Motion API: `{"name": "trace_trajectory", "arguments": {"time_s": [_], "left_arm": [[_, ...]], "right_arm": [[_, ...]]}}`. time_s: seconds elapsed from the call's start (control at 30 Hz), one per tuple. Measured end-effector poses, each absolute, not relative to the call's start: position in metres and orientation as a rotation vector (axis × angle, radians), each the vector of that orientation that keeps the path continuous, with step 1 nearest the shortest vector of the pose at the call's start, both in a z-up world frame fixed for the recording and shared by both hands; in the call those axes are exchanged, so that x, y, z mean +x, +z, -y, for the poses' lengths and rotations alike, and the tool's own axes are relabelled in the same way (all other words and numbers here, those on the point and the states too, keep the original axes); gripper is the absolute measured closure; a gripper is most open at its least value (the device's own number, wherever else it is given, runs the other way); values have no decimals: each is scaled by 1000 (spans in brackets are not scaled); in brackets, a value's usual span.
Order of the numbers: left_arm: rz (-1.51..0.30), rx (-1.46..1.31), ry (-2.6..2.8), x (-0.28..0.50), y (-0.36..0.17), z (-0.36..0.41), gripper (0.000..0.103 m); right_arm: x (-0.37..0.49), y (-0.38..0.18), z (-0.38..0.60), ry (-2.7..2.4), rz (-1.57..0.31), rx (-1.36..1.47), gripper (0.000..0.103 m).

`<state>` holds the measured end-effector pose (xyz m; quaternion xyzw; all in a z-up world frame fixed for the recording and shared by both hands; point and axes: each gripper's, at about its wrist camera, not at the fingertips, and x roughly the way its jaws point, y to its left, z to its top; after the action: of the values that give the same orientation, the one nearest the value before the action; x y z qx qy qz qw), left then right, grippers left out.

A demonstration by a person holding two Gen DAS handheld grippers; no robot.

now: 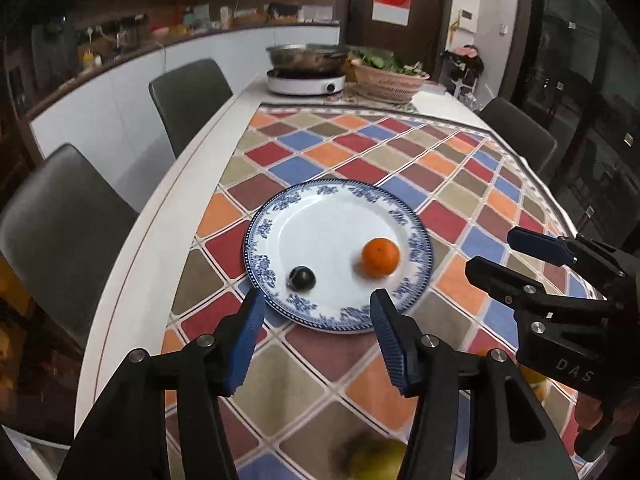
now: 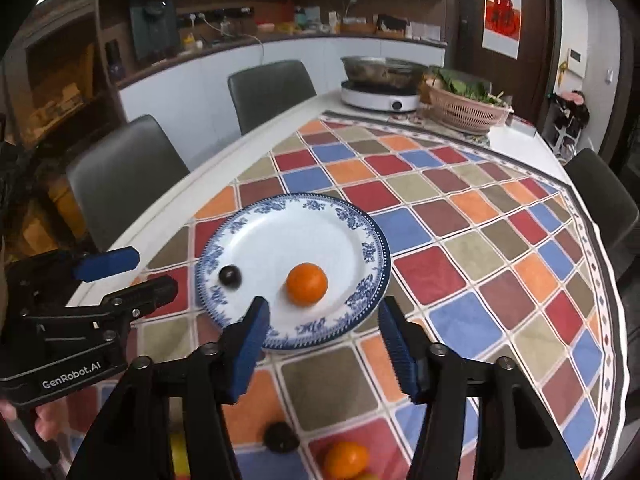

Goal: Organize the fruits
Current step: 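Open both tools to drop the plum and orange onto the plate, then withdraw both tools from the plate back toward the remaining fruits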

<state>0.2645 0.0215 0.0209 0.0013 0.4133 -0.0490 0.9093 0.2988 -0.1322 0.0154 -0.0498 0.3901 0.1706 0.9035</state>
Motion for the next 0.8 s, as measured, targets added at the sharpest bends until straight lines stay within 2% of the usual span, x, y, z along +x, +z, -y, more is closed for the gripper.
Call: {"name": "trace_trajectory", "arguments": {"time_s": [0.3,0.53,0.8], "left_arm": [[-767,-7,-121,208,50,-4,32],[-764,-28,-134,172,53,8,26],[-762,24,-143,141,44,24,26]], "right_arm": [[244,38,153,355,-743,-70,43],[205,46,166,354,-726,-54,43],[168,40,182,338,-725,-50,43]]}}
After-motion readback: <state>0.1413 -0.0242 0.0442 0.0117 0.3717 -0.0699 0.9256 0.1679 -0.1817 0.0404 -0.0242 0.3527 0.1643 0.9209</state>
